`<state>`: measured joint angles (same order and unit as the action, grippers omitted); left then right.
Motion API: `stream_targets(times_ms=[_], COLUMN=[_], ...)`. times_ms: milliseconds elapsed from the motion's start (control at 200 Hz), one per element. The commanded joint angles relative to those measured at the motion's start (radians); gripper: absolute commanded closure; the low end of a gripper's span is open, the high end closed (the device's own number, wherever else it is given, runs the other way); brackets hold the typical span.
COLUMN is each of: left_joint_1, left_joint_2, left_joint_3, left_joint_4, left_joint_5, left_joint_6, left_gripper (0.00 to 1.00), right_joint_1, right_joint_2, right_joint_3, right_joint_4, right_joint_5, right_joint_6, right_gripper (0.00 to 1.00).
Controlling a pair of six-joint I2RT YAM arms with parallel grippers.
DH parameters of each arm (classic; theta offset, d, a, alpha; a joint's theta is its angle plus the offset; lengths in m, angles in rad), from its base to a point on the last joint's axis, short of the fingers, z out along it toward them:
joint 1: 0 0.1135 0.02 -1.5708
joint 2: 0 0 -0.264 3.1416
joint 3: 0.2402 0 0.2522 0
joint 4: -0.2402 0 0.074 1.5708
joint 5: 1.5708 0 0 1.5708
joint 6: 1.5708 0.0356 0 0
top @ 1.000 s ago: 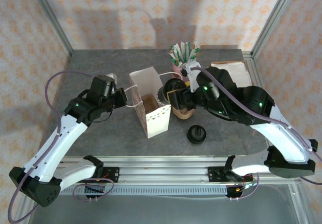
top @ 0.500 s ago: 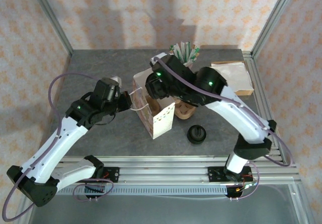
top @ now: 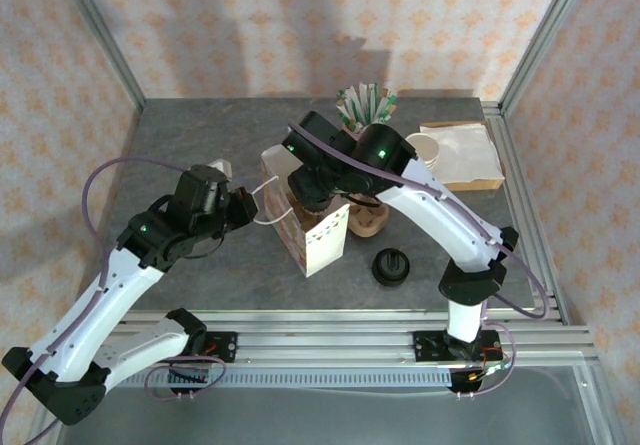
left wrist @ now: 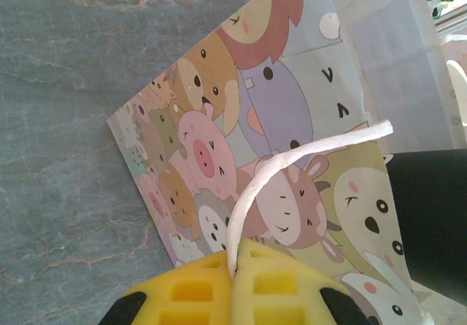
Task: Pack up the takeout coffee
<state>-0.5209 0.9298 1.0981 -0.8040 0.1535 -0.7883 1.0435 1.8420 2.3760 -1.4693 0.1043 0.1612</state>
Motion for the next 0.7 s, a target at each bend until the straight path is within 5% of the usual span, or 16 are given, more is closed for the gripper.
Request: stream_targets(times_ms=[0, 696], left_joint_1=[-0.018, -0.055], left_joint_2=[-0.031, -0.060], left_joint_3=[-0.019, -0.023], left_joint_4=[-0.006, -0.005], left_joint_5=[0.009, 0.009], left_joint_6=[-0.043, -0.095], left_gripper=[1.00, 1.00], right_joint_1=[-0.009, -0.040], right_joint_2=[0.033, 0.132], right_joint_3=[0.036, 0.056], right_joint_4=[-0.063, -0.175], right_joint_5=[-0.031, -0.073], right_joint_6=[0.024, 0.048], right_gripper=[0.36, 0.37])
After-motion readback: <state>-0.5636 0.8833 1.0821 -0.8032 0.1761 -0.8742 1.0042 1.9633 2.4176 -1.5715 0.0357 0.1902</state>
